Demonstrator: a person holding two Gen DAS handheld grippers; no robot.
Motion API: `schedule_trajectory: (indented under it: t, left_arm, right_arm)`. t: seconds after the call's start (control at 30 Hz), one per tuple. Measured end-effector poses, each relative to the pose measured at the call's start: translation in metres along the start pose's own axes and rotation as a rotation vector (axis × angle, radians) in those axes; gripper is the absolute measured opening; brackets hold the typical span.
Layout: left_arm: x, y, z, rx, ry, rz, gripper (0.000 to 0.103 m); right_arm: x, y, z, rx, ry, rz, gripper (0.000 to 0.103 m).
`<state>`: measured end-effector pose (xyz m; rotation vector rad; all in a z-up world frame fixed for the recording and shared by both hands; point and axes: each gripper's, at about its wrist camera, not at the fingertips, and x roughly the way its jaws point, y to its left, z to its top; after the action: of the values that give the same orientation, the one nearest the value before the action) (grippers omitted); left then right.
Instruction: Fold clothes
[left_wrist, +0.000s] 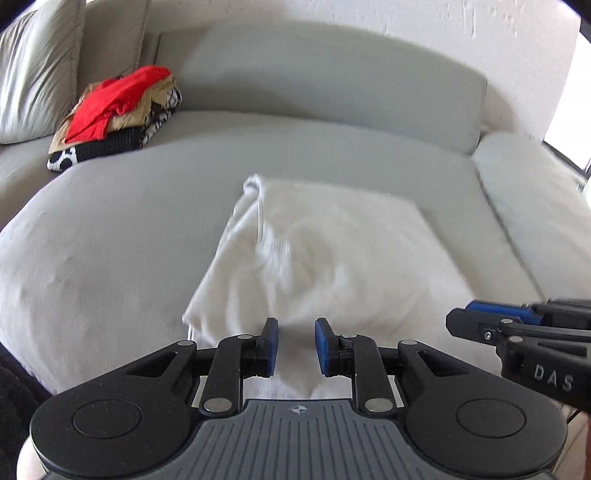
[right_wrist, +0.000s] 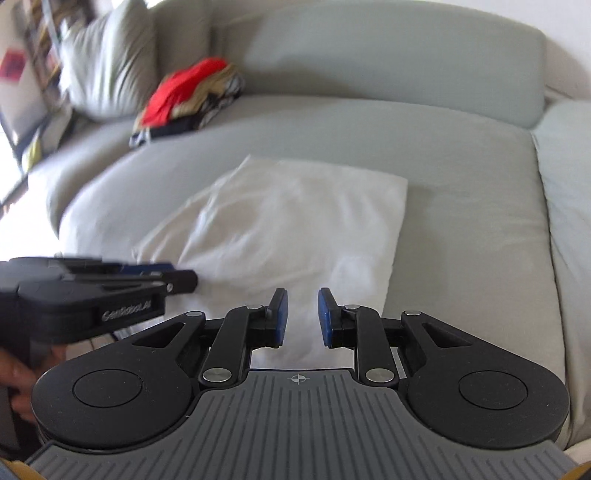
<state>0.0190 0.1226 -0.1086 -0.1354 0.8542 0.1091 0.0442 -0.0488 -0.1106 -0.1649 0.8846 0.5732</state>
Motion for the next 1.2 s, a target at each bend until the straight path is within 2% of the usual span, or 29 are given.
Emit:
schedule_trajectory:
  t: [0.07, 0.3, 0.33, 0.4, 0.43, 0.53, 0.6, 0.73, 0.8, 0.83, 0.9, 0.93, 0.97, 1.07, 1.2]
  left_arm:
    - [-0.002, -0.001, -0.004, 0.023, 0.0, 0.014, 0.02]
    - [-0.013, -0.011, -0.017, 0.082, 0.038, 0.062, 0.021]
    - [-0.016, -0.012, -0.019, 0.086, 0.054, 0.066, 0.021]
    - [-0.02, -0.012, -0.024, 0.085, 0.106, 0.07, 0.021]
    - [-0.022, -0.01, -0.027, 0.075, 0.144, 0.065, 0.021]
    - [-0.029, -0.007, -0.038, 0.054, 0.192, 0.042, 0.021]
    - [-0.033, -0.007, -0.038, 0.04, 0.197, 0.027, 0.021]
    - [-0.041, -0.005, -0.03, 0.01, 0.184, -0.014, 0.037]
    - [-0.044, -0.003, -0.026, -0.01, 0.166, -0.019, 0.044]
    - [-0.045, -0.002, -0.023, -0.022, 0.157, -0.02, 0.048]
    - [-0.046, -0.001, -0.02, -0.042, 0.138, -0.02, 0.058]
    - [-0.048, 0.0, -0.018, -0.05, 0.13, -0.02, 0.068]
    - [-0.049, 0.0, -0.017, -0.053, 0.123, -0.021, 0.071]
    - [-0.049, -0.001, -0.014, -0.053, 0.108, -0.023, 0.076]
    - [-0.048, 0.006, -0.008, -0.079, 0.093, -0.029, 0.077]
  right_arm:
    - [0.0, 0.009, -0.013, -0.053, 0.023, -0.024, 0.025]
    - [-0.033, -0.01, -0.032, 0.021, 0.064, 0.009, 0.025]
    - [-0.036, -0.012, -0.033, 0.031, 0.095, 0.012, 0.026]
    - [-0.036, -0.019, -0.041, 0.1, 0.2, 0.008, 0.037]
    - [-0.04, -0.024, -0.047, 0.146, 0.217, 0.021, 0.037]
    - [-0.053, -0.042, -0.058, 0.272, 0.191, 0.069, 0.036]
    - [-0.059, -0.052, -0.058, 0.346, 0.141, 0.076, 0.043]
    - [-0.064, -0.07, -0.054, 0.475, 0.085, 0.106, 0.05]
    - [-0.064, -0.074, -0.054, 0.519, 0.071, 0.112, 0.07]
    - [-0.064, -0.075, -0.055, 0.538, 0.059, 0.12, 0.073]
    - [-0.065, -0.078, -0.058, 0.576, 0.04, 0.146, 0.073]
    - [-0.065, -0.079, -0.059, 0.594, 0.029, 0.158, 0.073]
    - [-0.064, -0.08, -0.059, 0.611, 0.017, 0.167, 0.073]
    - [-0.061, -0.082, -0.058, 0.648, -0.006, 0.184, 0.073]
    - [-0.051, -0.084, -0.052, 0.672, 0.008, 0.2, 0.073]
